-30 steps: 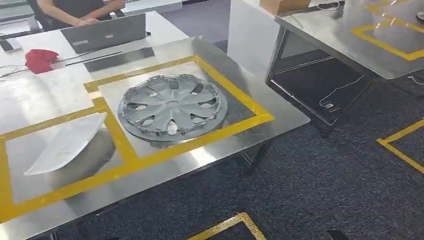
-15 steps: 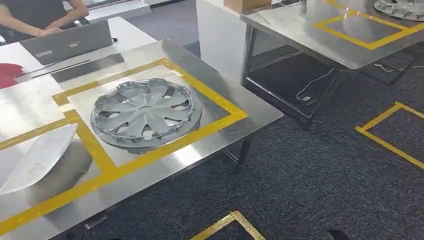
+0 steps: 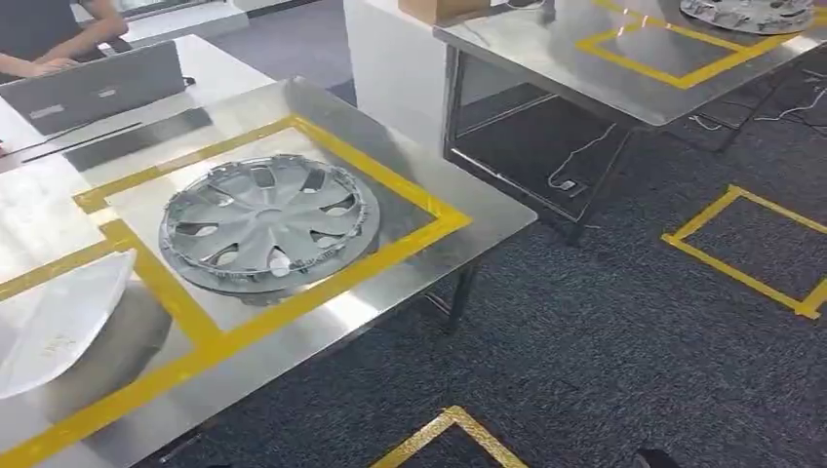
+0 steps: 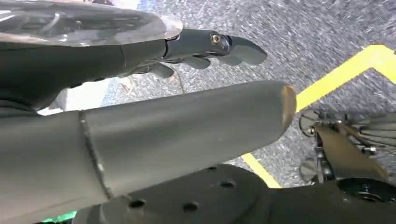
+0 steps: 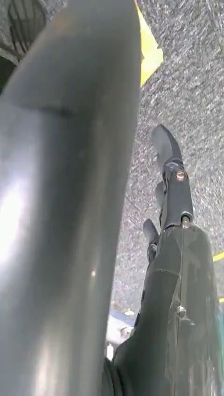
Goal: Take the parts from the cabinet and place them on the table.
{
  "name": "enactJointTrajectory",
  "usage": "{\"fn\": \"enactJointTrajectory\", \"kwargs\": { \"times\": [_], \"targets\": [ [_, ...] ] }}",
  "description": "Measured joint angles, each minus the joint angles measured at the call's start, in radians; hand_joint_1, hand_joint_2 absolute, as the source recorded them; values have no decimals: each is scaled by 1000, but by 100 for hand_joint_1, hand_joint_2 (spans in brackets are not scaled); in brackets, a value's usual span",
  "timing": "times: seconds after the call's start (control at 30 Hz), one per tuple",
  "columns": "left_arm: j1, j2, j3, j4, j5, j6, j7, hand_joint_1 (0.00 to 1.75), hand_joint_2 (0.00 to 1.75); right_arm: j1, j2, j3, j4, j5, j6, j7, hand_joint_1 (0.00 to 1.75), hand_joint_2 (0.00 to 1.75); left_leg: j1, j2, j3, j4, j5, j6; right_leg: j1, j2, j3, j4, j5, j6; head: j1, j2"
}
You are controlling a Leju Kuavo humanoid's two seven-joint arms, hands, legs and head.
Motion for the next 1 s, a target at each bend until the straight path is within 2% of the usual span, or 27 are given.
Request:
{"fn": "enactJointTrajectory", "kwargs": {
  "times": [0.03, 0.13, 0.17, 0.2, 0.23, 0.27, 0.3, 0.33, 0.37, 0.4, 0.43, 0.47, 0.5, 0.53, 0.6, 0.63, 0.67, 0.7, 0.73, 0.8, 0.83, 0.87, 0.9, 0.97, 1.0],
  "targets": [
    [0, 0, 0, 0, 0, 0, 0, 0, 0, -4, 0, 0, 0, 0, 0, 0, 0, 0, -5, 3, -2, 5, -3, -6, 5, 1, 1, -9, 0, -5, 0, 0],
    [-2, 0, 0, 0, -4, -3, 0, 0, 0, 0, 0, 0, 0, 0, -5, 0, 0, 0, -4, 21, 4, -4, 0, -18, 8, 24, -6, -11, 3, -16, 0, 0],
    [-2, 2, 0, 0, -5, -3, 0, 0, 0, 0, 0, 0, 0, 0, -6, -1, 0, 0, -6, 20, 3, 1, -6, -25, -1, 29, 1, -21, 11, -24, 0, 0],
    [-2, 2, 0, 0, -6, -3, 0, 0, 0, -1, 0, 0, 0, 0, -6, -1, 0, 0, -2, -6, -5, 28, -27, -33, -3, 33, 0, -23, 14, -26, -1, 0],
    [-2, 1, 0, 0, -6, -3, 0, 0, 0, -3, 0, 0, 0, 2, -6, 0, 0, 0, 0, -25, -35, 94, -70, -36, -4, 38, -3, -23, 16, -32, -1, 0],
    [-1, 0, 0, 0, -7, -3, 1, 0, 0, -4, 0, 0, 0, 3, -6, 2, 0, 0, 3, -34, -79, 189, -118, -40, -4, 45, -5, -23, 18, -34, -1, 0],
    [1, 0, -1, 0, -8, -3, 1, 0, 0, -3, 0, 0, 0, 3, -7, 5, 0, 0, 4, -38, -118, 270, -151, -43, -3, 51, -7, -23, 18, -34, -1, 0],
    [2, -1, -1, 0, -11, -3, 1, 0, 0, -3, 0, 0, 0, 3, -9, 10, 0, 0, 5, -38, -145, 324, -163, -46, -3, 59, -7, -23, 18, -34, -1, 0],
    [3, -2, -2, 0, -12, -2, 1, 0, 0, -2, 0, 0, 0, 3, -11, 14, 0, 0, 6, -38, -149, 329, -150, -46, -4, 68, -7, -22, 18, -34, -1, 0],
    [3, -2, -2, 0, -13, -2, 1, 0, 0, -2, 0, 0, 0, 3, -12, 15, 0, 0, 8, -38, -129, 285, -115, -46, -4, 78, -5, -22, 18, -34, -1, 0],
    [3, -1, -2, 0, -13, -2, 0, 0, 0, -2, 0, 0, 0, 3, -13, 17, 0, 0, 10, -40, -90, 199, -66, -44, -5, 87, -3, -21, 18, -33, -1, 0],
    [2, 0, -2, 0, -13, -2, 0, 0, 0, -2, 0, 0, 0, 3, -13, 17, 0, 0, 11, -50, -43, 99, -18, -42, -5, 96, 0, -21, 18, -31, -1, 0],
    [2, 1, -2, 0, -13, -2, 0, 0, 0, -2, 0, 0, 0, 3, -14, 16, 0, 0, 14, -80, -10, 25, 9, -37, -6, 102, -2, -20, 17, -26, -1, 0],
    [1, 1, -2, 0, -13, -2, -1, 0, 0, -4, 0, 0, 0, 3, -14, 14, 0, 0, 12, -88, -4, -2, 2, -34, 2, 109, -7, -12, 14, -18, -1, 0],
    [0, 1, -2, 0, -13, -2, -2, 0, 0, -2, 0, 0, 0, 3, -15, 13, 0, 0, 10, -77, -7, 4, 2, -26, 0, 119, -11, -16, 19, -8, 0, 0],
    [0, 0, -2, 0, -12, -2, -2, 0, 0, -1, 0, 0, 0, 3, -16, 12, 0, 0, 6, -72, -7, 4, 3, -19, -4, 125, -11, -19, 20, -1, 0, 0],
    [-1, 0, -2, 0, -10, -2, -2, 0, 0, 0, 0, 0, 0, 3, -16, 11, 0, 0, 11, -65, -5, -5, 8, -10, -4, 129, -13, -17, 18, 5, 0, 0],
    [-1, -2, -2, 0, -10, -3, -2, 0, 0, 2, 0, 0, 0, 3, -16, 11, 0, 0, 12, -54, -2, -8, 11, -5, -5, 102, -18, 5, 2, 7, 0, 0],
    [-1, -2, -2, 0, -9, -3, -1, 0, 0, 0, 0, 0, 0, 3, -17, 10, 0, 0, 13, -52, -4, -8, 11, 2, -4, 77, -43, 58, -35, 11, 1, 0],
    [0, -1, -2, 0, -8, -4, 5, 0, 0, -2, 0, 0, 0, 3, -19, 5, 0, 0, 10, -36, -5, -8, 10, 5, -5, 62, -125, 237, -121, 17, 1, 0],
    [1, 0, -2, 0, -8, -6, 10, 0, 0, -1, 0, 0, 0, 3, -19, 3, 0, 0, 9, -30, -6, -7, 10, 6, -5, 60, -156, 306, -144, 20, 1, 0],
    [1, -1, -2, 0, -8, -10, 14, 0, 0, 1, 0, 0, 0, 3, -19, 3, 0, 0, 9, -23, -5, -7, 10, 5, -6, 59, -165, 325, -140, 21, 1, 0],
    [1, -3, -2, 0, -8, -11, 15, 0, 0, 2, 0, 0, 1, 3, -19, 3, 0, 0, 9, -18, -5, -7, 9, 5, -7, 58, -150, 293, -115, 21, 1, 0],
    [0, -6, -2, 0, -5, -12, 15, 0, 0, 1, -1, 0, 1, 3, -20, 2, 0, 0, 10, -7, 0, -6, 6, 0, -8, 44, -63, 123, -29, 18, 1, 0],
    [0, -8, -2, 0, -3, -12, 14, 0, 0, -1, -2, 0, 1, 3, -20, 2, 0, 0, 8, -2, 2, -4, 3, -4, -7, 16, -15, 33, 5, 15, 1, 0]
  ]
}}
